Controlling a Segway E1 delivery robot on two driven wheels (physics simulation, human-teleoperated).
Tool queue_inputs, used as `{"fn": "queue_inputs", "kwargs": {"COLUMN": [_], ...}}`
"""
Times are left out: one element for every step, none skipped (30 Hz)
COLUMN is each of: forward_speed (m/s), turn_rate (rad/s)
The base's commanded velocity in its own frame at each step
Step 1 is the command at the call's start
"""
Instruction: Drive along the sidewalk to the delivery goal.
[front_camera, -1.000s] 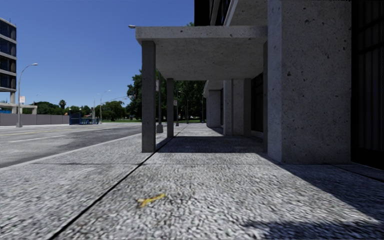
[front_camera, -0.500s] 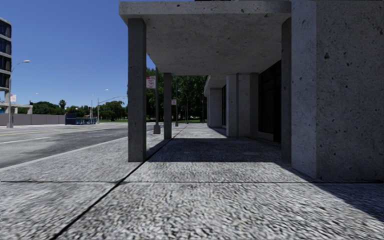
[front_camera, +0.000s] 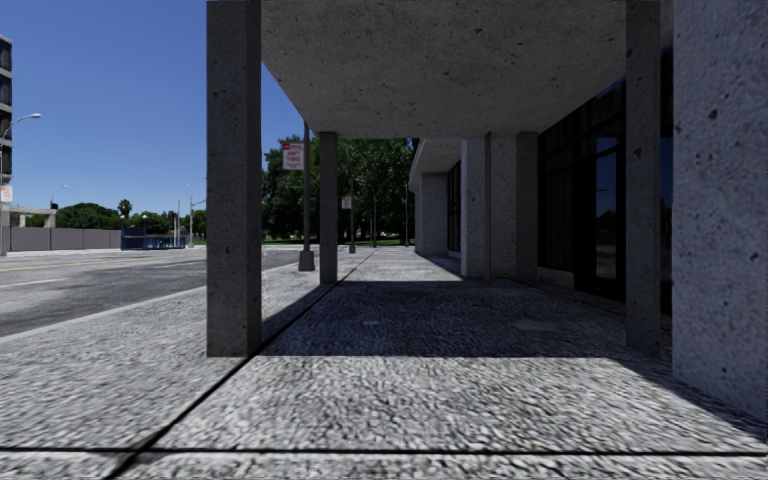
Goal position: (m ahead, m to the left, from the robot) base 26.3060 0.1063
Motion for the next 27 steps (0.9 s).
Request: {"fn": "queue_inputs", "kwargs": {"forward_speed": [2.0,2.0,2.0,2.0,2.0,2.0,2.0,2.0,2.0,2.0,2.0,2.0,2.0,2.0,2.0,2.0,2.0,2.0,2.0,2.0,2.0,2.0,2.0,2.0,2.0,2.0,2.0], "turn_rate": [0.0,0.0,0.0,0.0,0.0,0.0,0.0,0.0,0.0,0.0,0.0,0.0,0.0,0.0,0.0,0.0,0.0,0.0,0.0,0.0,0.0,0.0,0.0,0.0,0.0,0.0,0.0]}}
